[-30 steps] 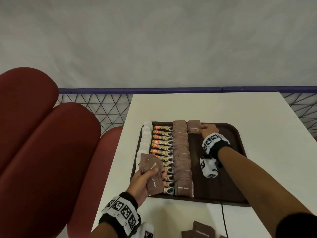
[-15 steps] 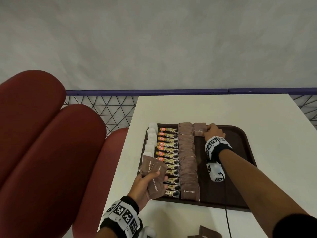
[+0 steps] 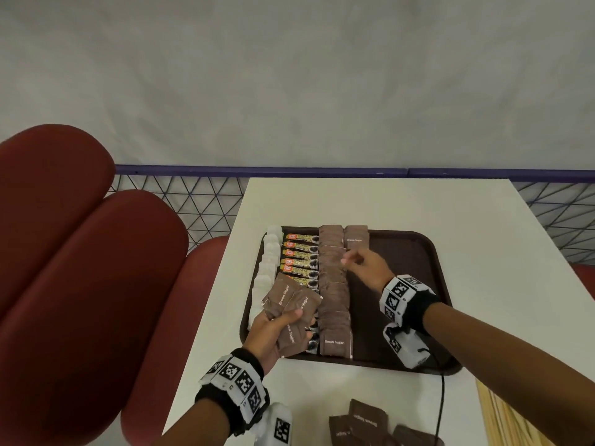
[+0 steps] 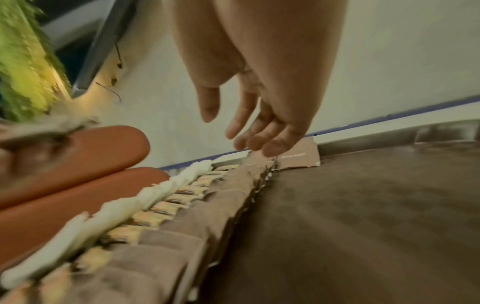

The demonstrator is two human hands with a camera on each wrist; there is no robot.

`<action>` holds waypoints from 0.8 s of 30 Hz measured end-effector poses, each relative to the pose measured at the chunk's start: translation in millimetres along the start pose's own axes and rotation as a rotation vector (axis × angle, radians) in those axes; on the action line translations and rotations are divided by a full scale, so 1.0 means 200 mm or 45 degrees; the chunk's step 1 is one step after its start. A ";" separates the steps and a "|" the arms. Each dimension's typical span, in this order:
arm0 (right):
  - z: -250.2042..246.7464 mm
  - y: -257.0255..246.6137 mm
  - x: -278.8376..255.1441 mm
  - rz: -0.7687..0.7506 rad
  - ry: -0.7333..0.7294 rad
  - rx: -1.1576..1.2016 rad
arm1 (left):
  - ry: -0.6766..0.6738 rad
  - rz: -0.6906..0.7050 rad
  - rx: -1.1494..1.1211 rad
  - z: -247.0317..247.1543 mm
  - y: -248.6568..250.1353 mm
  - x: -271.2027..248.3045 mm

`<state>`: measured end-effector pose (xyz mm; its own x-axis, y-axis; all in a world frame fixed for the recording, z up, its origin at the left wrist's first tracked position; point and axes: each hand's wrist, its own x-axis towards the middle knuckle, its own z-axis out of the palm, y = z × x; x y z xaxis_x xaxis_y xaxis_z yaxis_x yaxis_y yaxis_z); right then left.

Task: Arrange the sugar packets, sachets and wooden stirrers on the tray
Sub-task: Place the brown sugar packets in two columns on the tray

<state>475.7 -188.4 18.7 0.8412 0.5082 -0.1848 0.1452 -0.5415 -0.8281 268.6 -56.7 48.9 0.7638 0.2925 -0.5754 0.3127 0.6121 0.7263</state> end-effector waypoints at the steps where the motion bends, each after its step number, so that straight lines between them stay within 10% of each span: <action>1: 0.00 -0.03 -0.05 -0.020 -0.126 0.081 | -0.007 0.008 0.000 0.01 0.00 0.00; 7: 0.02 -0.16 -0.28 -0.134 -0.572 0.250 | -0.046 0.025 0.010 0.07 -0.02 -0.04; 16: 0.02 -0.15 -0.29 -0.136 -0.663 0.270 | -0.025 -0.055 -0.106 0.10 0.00 -0.06; 20: -0.05 -0.15 -0.25 -0.081 -0.526 0.332 | -0.047 -0.057 -0.150 0.09 0.01 -0.08; 24: -0.11 -0.06 -0.11 -0.009 0.065 0.069 | -0.004 -0.026 -0.131 0.04 0.00 -0.07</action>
<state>466.5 -208.3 45.1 0.8659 0.4765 -0.1525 0.1241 -0.4999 -0.8571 263.1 -67.5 59.5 0.7596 0.2767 -0.5886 0.2690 0.6903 0.6716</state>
